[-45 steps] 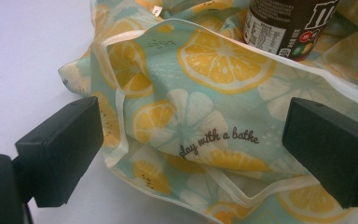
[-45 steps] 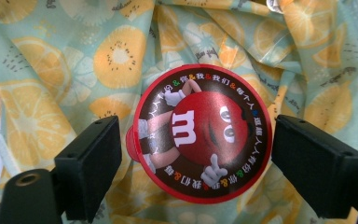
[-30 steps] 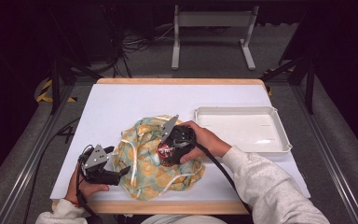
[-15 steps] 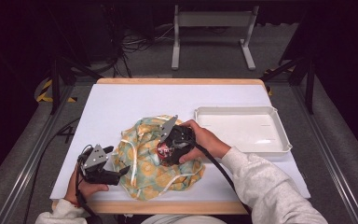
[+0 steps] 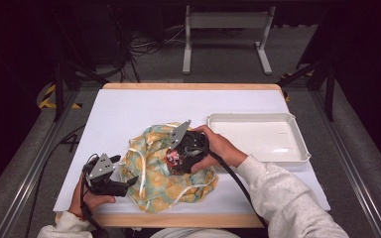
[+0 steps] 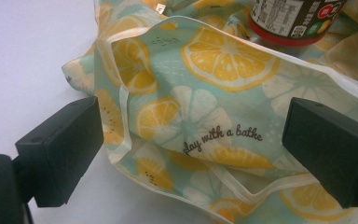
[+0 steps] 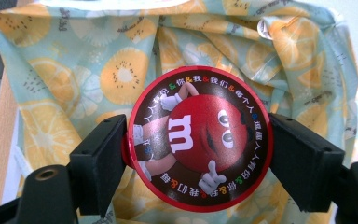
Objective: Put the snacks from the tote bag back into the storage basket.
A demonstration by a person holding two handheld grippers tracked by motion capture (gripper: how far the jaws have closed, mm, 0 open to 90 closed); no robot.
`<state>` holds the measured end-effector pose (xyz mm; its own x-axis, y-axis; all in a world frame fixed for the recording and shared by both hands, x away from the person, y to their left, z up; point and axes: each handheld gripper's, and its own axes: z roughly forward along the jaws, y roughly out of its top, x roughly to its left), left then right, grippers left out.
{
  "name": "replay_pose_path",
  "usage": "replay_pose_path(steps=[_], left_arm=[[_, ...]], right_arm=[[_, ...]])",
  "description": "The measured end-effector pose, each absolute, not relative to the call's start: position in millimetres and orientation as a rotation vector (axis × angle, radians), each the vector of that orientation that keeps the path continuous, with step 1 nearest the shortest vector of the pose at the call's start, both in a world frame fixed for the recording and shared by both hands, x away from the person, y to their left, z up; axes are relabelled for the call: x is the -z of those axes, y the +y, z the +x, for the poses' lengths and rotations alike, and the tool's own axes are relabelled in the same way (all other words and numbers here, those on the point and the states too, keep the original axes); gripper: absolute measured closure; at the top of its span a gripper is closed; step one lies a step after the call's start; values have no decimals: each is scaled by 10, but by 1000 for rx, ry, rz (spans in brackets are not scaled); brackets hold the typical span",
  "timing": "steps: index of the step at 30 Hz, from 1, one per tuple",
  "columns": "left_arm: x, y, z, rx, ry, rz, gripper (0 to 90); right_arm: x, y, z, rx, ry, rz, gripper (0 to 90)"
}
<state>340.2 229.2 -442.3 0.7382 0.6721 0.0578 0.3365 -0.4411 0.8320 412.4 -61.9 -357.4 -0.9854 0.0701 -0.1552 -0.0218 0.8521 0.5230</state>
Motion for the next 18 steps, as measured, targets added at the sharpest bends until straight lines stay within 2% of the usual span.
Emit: replay_pose_path(steps=[18], left_arm=[[4428,2292,3408,-477,756,2068,59]], right_arm=[[3325,-735,4089,-855,2824,41,240]])
